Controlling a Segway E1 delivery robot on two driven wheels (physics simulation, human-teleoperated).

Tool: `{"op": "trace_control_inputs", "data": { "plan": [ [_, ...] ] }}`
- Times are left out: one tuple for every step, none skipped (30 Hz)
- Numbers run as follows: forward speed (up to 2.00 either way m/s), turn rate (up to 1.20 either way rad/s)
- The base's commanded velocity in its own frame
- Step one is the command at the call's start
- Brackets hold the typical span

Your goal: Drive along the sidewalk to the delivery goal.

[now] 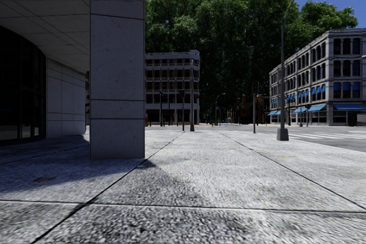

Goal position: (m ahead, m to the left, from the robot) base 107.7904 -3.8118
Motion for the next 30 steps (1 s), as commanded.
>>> {"op": "trace_control_inputs", "data": {
  "plan": [
    [2.00,0.00],
    [2.00,0.00],
    [2.00,0.00],
    [2.00,0.00],
    [2.00,0.00],
    [2.00,0.00],
    [2.00,0.00],
    [2.00,0.00],
    [2.00,0.00],
    [2.00,0.00],
    [2.00,0.00],
    [2.00,0.00],
    [2.00,0.00],
    [2.00,0.00],
    [2.00,0.00],
    [2.00,0.00],
    [2.00,0.00],
    [2.00,0.00],
    [2.00,0.00],
    [2.00,0.00],
    [2.00,0.00],
    [2.00,0.00],
    [2.00,0.00],
    [2.00,0.00],
    [2.00,0.00],
    [2.00,0.00],
    [2.00,0.00],
    [2.00,0.00],
    [2.00,0.00],
    [2.00,0.00]
  ]
}}
